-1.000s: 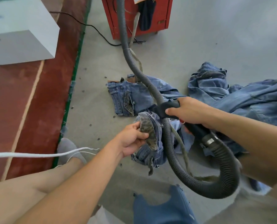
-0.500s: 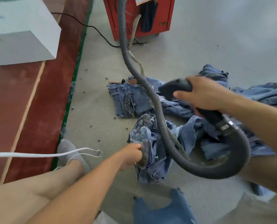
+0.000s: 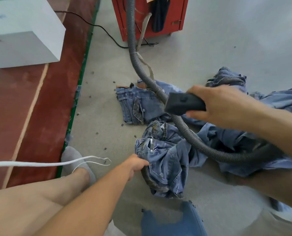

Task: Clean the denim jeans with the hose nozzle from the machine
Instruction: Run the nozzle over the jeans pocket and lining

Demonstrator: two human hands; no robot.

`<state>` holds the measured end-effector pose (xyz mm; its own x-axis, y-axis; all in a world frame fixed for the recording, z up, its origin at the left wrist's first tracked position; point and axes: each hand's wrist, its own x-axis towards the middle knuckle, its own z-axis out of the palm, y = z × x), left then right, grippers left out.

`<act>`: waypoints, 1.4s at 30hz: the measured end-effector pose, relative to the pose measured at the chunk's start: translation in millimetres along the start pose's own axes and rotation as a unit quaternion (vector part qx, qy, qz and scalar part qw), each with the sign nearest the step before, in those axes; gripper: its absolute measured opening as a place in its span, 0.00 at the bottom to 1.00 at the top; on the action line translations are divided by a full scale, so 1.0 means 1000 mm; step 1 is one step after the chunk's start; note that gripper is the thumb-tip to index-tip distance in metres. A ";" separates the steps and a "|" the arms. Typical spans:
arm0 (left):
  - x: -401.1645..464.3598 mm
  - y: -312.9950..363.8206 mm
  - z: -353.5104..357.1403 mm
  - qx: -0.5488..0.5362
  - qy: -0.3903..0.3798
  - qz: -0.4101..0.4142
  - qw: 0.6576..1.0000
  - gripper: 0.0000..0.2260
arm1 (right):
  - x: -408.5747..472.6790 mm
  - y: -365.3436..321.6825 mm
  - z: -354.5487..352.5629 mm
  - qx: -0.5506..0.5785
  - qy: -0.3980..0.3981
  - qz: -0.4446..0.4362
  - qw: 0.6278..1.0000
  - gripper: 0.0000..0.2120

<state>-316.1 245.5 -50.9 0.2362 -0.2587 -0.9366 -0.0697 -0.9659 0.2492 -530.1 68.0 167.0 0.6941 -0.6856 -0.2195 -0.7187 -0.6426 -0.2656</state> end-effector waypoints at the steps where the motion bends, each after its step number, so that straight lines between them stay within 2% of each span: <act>1: 0.002 0.000 0.000 -0.018 0.005 -0.004 1.000 0.24 | -0.001 0.001 0.007 0.005 -0.018 0.005 1.000 0.16; 4: 0.006 0.005 0.000 -0.114 0.017 -0.005 0.993 0.36 | -0.003 0.001 0.015 0.036 -0.028 0.025 0.999 0.13; 6: 0.007 0.009 0.000 -0.188 -0.004 -0.012 0.982 0.47 | -0.003 0.001 0.015 0.075 -0.028 0.049 0.996 0.13; 7: 0.008 0.011 -0.001 -0.220 -0.023 -0.021 0.975 0.48 | -0.003 0.001 0.015 0.105 -0.031 0.061 0.992 0.12; 10: 0.009 0.016 -0.004 -0.240 -0.032 -0.007 0.970 0.39 | -0.001 0.001 0.015 0.161 -0.043 0.081 0.983 0.11; 13: 0.007 0.020 -0.010 -0.239 -0.005 0.081 0.968 0.14 | 0.002 0.006 0.018 0.117 -0.062 0.090 0.987 0.12; 15: -0.004 0.022 -0.014 -0.282 -0.031 0.133 0.950 0.08 | 0.003 0.008 0.023 0.093 -0.091 0.093 0.987 0.13; 18: -0.023 0.022 -0.018 -0.354 -0.133 0.170 0.910 0.13 | 0.004 0.005 0.030 0.113 -0.155 0.072 0.979 0.12; 22: -0.046 0.028 -0.023 -0.353 -0.267 0.170 0.880 0.21 | 0.007 -0.013 0.041 0.093 -0.211 0.004 0.973 0.11; 24: -0.054 0.033 -0.028 -0.340 -0.311 0.182 0.869 0.22 | 0.010 -0.022 0.046 0.109 -0.196 -0.004 0.975 0.11; 27: -0.062 0.035 -0.039 -0.316 -0.375 0.190 0.851 0.24 | 0.017 -0.024 0.041 0.135 -0.088 0.061 0.985 0.12; 30: -0.065 0.032 -0.038 -0.287 -0.387 0.192 0.855 0.29 | 0.018 -0.007 0.023 0.224 -0.030 0.139 0.964 0.10; 37: -0.084 0.066 -0.038 -0.349 -0.393 0.217 0.823 0.27 | 0.003 0.011 0.012 0.210 -0.075 0.124 0.967 0.11; 42: -0.090 0.074 -0.018 -0.277 -0.362 0.246 0.855 0.17 | -0.002 0.008 0.003 0.188 -0.082 0.106 0.973 0.11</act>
<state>-325.3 196.8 56.3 -0.3659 -0.7574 -0.5408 0.5304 -0.6472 0.5476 -537.3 65.2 162.9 0.5506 -0.7060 -0.4454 -0.8025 -0.3010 -0.5151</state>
